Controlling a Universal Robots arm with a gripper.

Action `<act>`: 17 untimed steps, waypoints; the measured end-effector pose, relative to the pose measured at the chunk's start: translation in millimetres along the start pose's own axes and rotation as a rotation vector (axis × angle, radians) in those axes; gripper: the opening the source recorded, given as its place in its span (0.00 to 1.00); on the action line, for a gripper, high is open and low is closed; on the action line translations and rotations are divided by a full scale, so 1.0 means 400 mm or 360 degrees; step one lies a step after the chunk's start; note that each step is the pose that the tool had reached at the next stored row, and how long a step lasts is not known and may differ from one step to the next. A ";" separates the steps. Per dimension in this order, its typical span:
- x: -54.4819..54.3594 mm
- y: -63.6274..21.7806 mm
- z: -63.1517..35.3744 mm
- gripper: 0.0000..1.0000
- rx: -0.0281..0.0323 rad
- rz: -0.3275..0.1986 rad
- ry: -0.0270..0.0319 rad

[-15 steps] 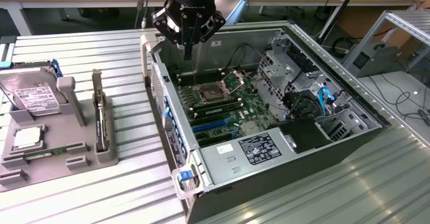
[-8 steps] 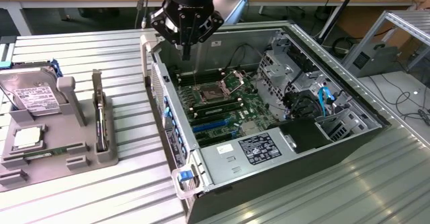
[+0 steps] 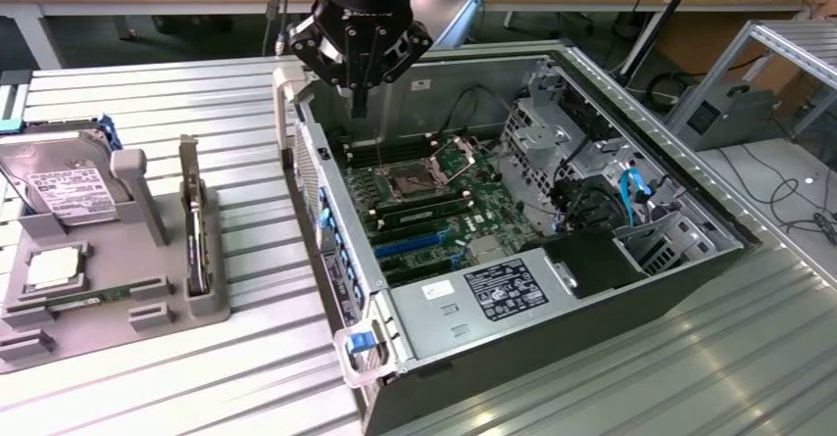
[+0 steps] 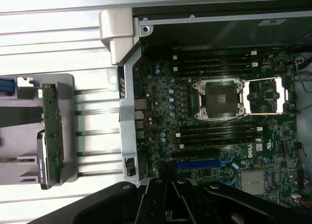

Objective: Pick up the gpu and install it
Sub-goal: 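Reach for the gpu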

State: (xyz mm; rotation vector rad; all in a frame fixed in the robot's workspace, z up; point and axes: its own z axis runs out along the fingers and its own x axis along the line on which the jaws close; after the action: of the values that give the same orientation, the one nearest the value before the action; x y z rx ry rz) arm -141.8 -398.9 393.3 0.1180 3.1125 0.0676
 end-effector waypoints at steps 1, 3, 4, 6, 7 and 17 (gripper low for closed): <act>0.001 0.000 0.000 0.11 -0.00001 0.0000 0.00000; 0.003 0.000 0.000 0.11 0.00000 0.0000 0.00000; 0.004 0.000 0.000 0.11 0.00000 0.0000 0.00000; 0.005 0.000 0.000 0.11 -0.00001 0.0000 -0.00001; 0.006 0.000 0.000 0.11 0.00000 0.0000 0.00000; 0.013 -0.001 0.000 0.11 0.00000 0.0000 -0.00001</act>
State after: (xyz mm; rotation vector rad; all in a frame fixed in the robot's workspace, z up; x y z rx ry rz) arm -146.8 -398.9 393.3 0.1180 3.1125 0.0676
